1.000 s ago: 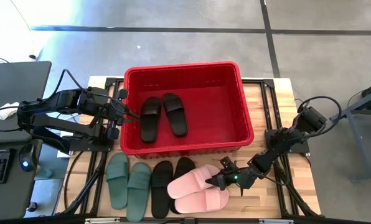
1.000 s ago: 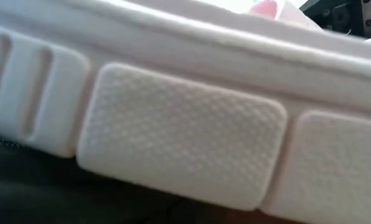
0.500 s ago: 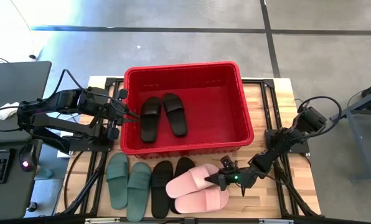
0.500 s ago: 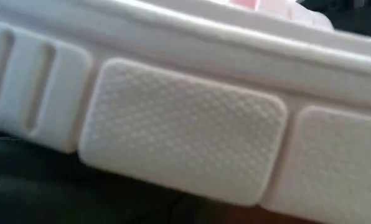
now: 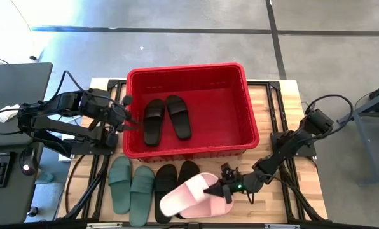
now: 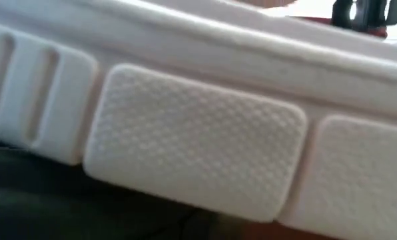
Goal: Pick and place slides into bin
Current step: Put the pink slipper into the red bin
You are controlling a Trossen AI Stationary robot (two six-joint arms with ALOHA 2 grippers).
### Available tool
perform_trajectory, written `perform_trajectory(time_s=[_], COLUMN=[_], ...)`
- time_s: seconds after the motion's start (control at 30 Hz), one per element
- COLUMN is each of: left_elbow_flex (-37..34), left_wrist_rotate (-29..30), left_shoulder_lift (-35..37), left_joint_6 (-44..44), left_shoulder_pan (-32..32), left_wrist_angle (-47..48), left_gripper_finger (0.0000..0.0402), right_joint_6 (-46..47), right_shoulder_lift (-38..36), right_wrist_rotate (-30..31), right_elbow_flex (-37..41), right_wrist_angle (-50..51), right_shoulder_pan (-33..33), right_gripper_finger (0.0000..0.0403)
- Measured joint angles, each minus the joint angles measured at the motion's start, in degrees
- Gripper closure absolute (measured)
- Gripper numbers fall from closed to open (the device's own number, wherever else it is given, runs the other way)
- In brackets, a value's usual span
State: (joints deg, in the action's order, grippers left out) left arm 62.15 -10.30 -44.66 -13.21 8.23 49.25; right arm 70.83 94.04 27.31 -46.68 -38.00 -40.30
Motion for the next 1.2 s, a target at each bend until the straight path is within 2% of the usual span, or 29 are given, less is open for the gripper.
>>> perform_trajectory(time_s=[0.13, 0.23, 0.37, 0.5, 0.63, 0.8, 0.97, 1.2], left_elbow_flex=[0.0, 0.0, 0.02, 0.02, 0.02, 0.02, 0.02, 0.68], left_wrist_rotate=[-8.58, -14.74, -21.11, -25.59, -25.67, -19.9, -14.07, -11.77], left_shoulder_lift=[0.0, 0.0, 0.0, 0.0, -0.06, -1.43, -5.33, -12.97], left_joint_6=[0.07, 0.13, 0.16, 0.66, 3.23, 5.17, 5.95, 2.91], left_shoulder_pan=[0.0, 0.0, -0.01, -0.01, 0.0, 0.0, 0.04, 1.63], left_wrist_angle=[-2.32, -4.28, -6.36, -6.32, -6.29, -6.42, -10.85, -27.32], left_gripper_finger=[0.0355, 0.0355, 0.0355, 0.0355, 0.0355, 0.0355, 0.0355, 0.0355], right_joint_6=[-2.11, -4.26, -10.28, -19.27, -29.65, -39.22, -45.87, -56.39], right_shoulder_lift=[0.0, 0.0, 0.0, 0.0, -0.01, -0.15, -0.2, -0.11], right_wrist_rotate=[-6.83, -12.42, -18.59, -20.06, -14.47, -6.64, -5.65, -7.1], right_elbow_flex=[-6.02, -12.18, -23.62, -37.84, -53.06, -68.75, -76.87, -79.03], right_wrist_angle=[5.44, 13.33, 30.39, 52.83, 75.36, 95.16, 104.62, 109.35], right_shoulder_pan=[1.43, 3.31, 6.37, 9.19, 11.27, 14.05, 19.17, 26.3], right_gripper_finger=[0.0402, 0.0402, 0.0402, 0.0403, 0.0403, 0.0403, 0.0403, 0.0403])
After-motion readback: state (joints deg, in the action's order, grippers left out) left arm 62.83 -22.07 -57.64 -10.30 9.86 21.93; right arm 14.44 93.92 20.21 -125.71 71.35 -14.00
